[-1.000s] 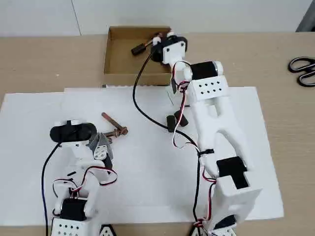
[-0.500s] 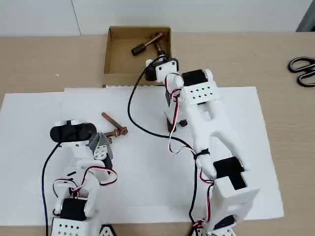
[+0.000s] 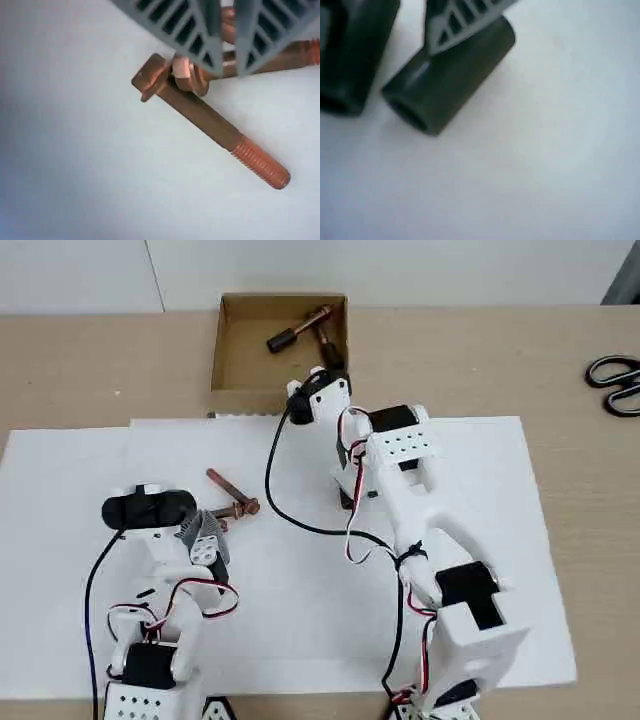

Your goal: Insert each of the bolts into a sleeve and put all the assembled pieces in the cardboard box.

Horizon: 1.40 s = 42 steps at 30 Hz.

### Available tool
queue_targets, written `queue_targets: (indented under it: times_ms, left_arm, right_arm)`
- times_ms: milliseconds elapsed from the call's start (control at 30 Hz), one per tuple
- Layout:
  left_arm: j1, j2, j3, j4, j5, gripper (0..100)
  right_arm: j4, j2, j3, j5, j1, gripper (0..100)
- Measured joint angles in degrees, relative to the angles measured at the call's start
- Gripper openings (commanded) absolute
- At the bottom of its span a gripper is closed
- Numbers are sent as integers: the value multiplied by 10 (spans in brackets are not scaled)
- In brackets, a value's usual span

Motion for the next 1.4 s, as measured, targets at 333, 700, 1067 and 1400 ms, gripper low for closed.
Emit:
queue_targets:
  times_ms: [333, 700, 1067, 1400]
  left_arm:
    - [0, 0, 0, 0, 0, 7]
    - [0, 0, 0, 0, 0, 7]
    - [0, 0, 0, 0, 0, 7]
    - [0, 0, 0, 0, 0, 7]
  right_arm:
    - [-4, 1, 0, 16, 21, 116]
    - [-7, 40, -4, 36, 25, 117]
    - [-4, 171, -116, 38, 42, 83]
    - [110, 210, -237, 38, 47, 8]
